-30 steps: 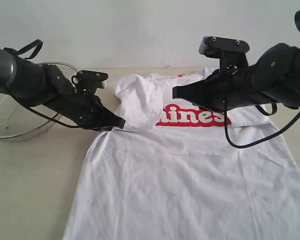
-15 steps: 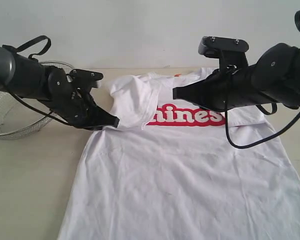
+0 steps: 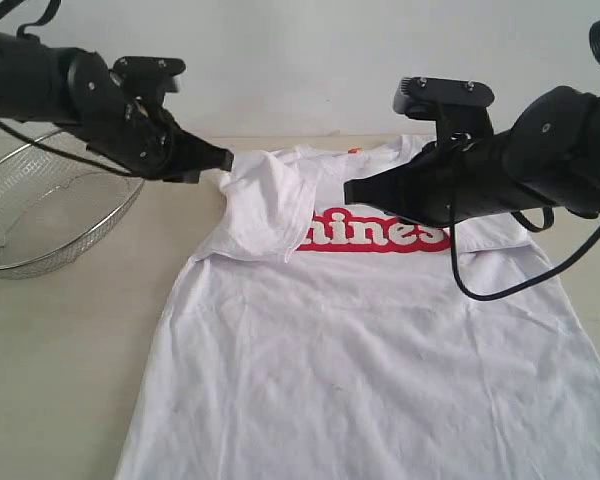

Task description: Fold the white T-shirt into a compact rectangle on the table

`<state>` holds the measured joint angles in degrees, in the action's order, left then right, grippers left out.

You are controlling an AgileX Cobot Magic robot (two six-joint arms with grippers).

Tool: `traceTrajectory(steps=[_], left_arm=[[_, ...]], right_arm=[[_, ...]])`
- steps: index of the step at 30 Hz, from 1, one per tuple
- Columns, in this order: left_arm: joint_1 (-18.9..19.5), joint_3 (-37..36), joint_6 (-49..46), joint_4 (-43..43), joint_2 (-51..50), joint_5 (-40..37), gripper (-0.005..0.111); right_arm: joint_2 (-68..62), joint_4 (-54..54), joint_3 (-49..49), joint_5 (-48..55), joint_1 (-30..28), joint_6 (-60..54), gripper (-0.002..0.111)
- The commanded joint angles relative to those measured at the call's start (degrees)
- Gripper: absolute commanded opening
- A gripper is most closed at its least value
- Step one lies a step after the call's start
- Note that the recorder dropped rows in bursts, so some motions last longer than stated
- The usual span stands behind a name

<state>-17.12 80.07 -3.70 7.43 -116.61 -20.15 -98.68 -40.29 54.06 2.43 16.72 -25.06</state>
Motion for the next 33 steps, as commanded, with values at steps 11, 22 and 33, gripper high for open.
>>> traceTrajectory(steps=[11,22,33], left_arm=[[-0.1,41.8,1.2,-6.0,-24.1,-26.2,0.005],[-0.1,45.2,1.1,-7.1,-30.8,-24.7,0.005],[0.7,45.2,1.5,-11.5,-31.8,-23.1,0.005]], right_arm=[[0.8,0.5,-0.2,3.5,-0.2,-2.9,0.0],[0.8,0.5,-0.2,3.6,-0.2,-3.6,0.0],[0.8,0.5,-0.2,3.8,-0.2,-3.8,0.0]])
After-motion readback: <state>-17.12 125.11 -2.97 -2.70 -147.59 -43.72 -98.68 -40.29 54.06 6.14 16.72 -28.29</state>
